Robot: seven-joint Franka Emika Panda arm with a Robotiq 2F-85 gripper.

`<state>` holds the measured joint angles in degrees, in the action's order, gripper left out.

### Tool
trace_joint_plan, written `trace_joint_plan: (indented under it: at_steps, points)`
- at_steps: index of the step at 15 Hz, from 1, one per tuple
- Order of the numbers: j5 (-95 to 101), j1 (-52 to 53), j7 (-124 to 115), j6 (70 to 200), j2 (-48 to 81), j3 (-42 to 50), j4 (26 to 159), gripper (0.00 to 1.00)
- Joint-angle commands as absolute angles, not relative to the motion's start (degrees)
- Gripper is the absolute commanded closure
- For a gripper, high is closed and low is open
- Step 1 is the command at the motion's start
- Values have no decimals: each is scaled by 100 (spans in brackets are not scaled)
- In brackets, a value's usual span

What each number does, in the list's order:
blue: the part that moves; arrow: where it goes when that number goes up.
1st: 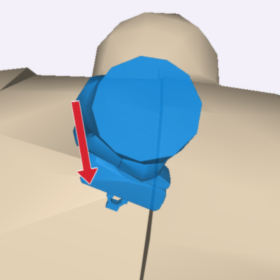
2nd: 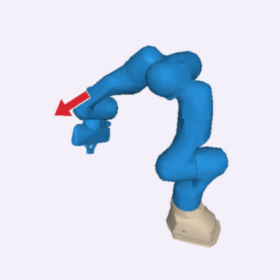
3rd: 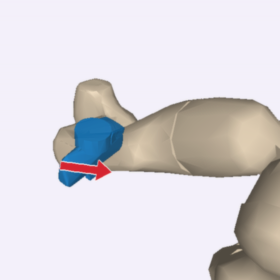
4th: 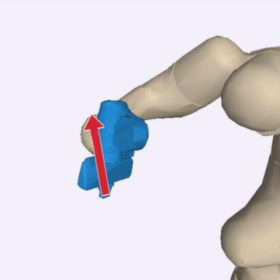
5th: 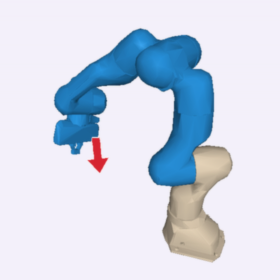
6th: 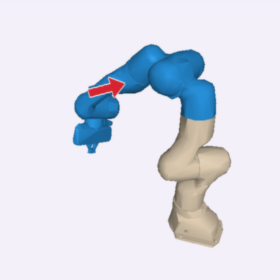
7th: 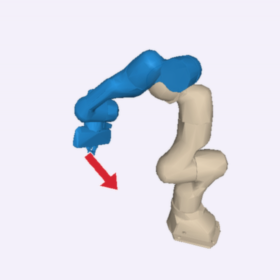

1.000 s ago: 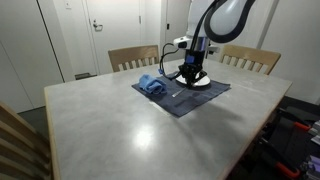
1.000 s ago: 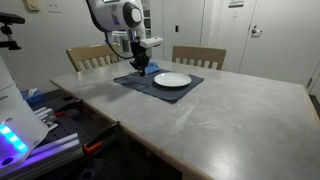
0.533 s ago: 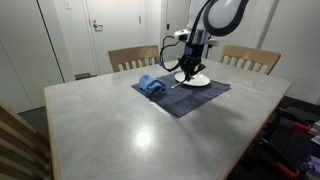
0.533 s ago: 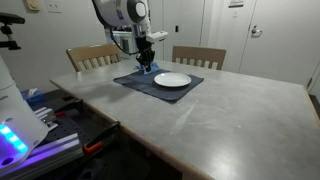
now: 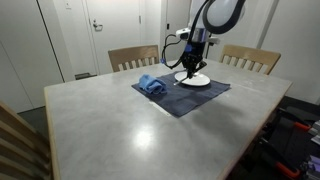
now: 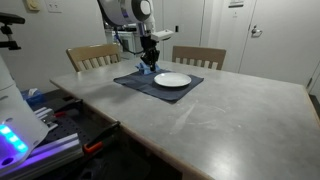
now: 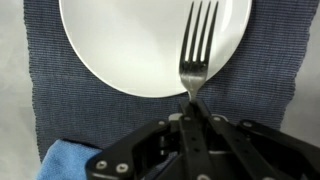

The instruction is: Place the fork on top of the white plate

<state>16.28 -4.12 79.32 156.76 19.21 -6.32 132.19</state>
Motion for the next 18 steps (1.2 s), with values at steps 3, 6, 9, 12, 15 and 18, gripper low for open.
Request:
trace_joint_plan:
  at_steps: [3,6,9,12,15,18]
  points:
    - [1572,-532,8270,15521,2068,-500,12970,98]
    - [1533,-608,8345,15543,2121,-430,12905,98]
    - [1564,-648,8304,15753,2188,-355,12878,98]
    - [1441,-772,8440,16026,2322,-451,12831,98]
    - [933,-1220,9025,16612,2571,-908,12795,98]
    - [364,-1815,9758,16917,2891,-1577,12650,98]
